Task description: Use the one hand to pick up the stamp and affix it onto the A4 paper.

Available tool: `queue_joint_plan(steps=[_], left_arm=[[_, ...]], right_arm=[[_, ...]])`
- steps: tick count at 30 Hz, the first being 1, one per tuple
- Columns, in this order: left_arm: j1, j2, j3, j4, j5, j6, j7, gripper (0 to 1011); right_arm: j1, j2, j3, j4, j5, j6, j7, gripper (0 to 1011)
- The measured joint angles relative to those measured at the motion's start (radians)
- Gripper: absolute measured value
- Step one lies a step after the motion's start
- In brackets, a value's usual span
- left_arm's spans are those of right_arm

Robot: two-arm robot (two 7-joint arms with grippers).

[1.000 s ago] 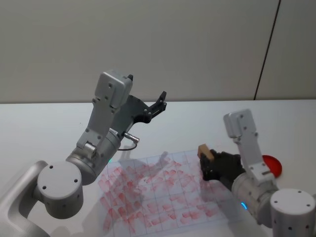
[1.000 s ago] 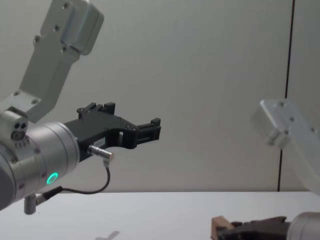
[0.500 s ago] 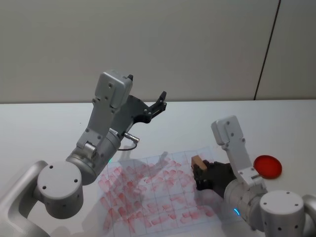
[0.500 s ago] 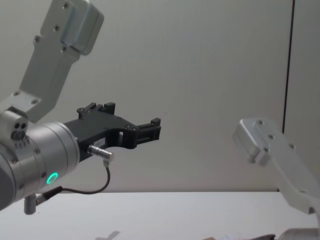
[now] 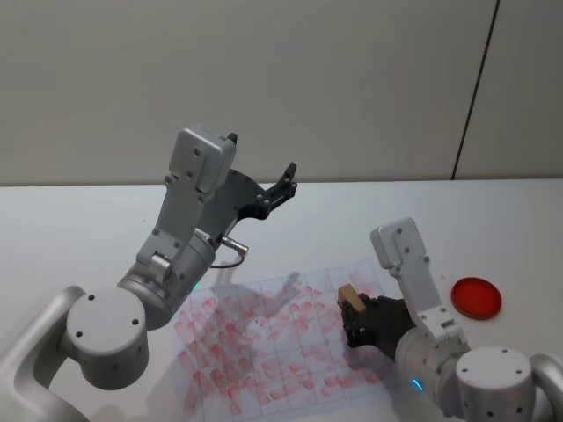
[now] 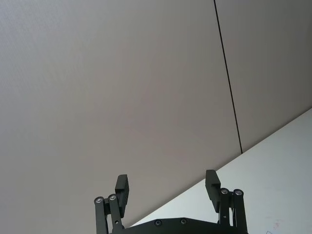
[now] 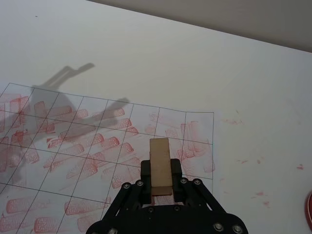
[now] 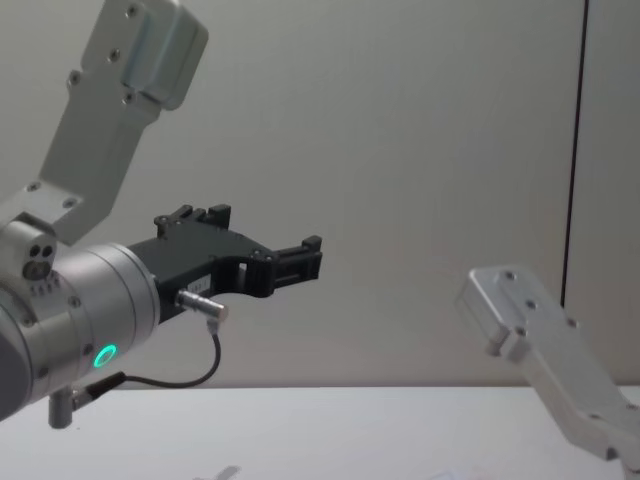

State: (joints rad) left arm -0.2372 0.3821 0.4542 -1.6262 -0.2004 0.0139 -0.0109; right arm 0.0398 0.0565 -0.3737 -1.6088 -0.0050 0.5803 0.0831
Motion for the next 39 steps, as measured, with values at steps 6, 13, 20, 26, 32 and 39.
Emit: queue_joint_plan(steps=[6,13,20,26,32,39], left_arm=[[0.000,0.000,0.000,0.000,0.000,0.000,0.000,1001],[0.000,0.000,0.000,0.000,0.000,0.000,0.000,1001],[0.000,0.000,0.000,0.000,0.000,0.000,0.000,1001],[0.000,0.000,0.000,0.000,0.000,0.000,0.000,1001],[0.000,0.000,0.000,0.000,0.000,0.000,0.000,1001],[0.000,0.000,0.000,0.000,0.000,0.000,0.000,1001]], right_arm=[[0.000,-0.001,0.000,0.013,-0.003,-0.008,0.001,217],[-0.004,-0.001,0.002,0.020,-0.007,-0.011,0.000,217],[-0.010,-0.001,0.004,0.020,-0.008,-0.021,-0.003,217],[-0.020,0.001,0.009,0.000,0.003,-0.041,-0.011,217],[-0.025,0.002,0.018,-0.039,0.018,-0.062,-0.021,217],[-0.024,0.004,0.036,-0.112,0.047,-0.087,-0.047,217]])
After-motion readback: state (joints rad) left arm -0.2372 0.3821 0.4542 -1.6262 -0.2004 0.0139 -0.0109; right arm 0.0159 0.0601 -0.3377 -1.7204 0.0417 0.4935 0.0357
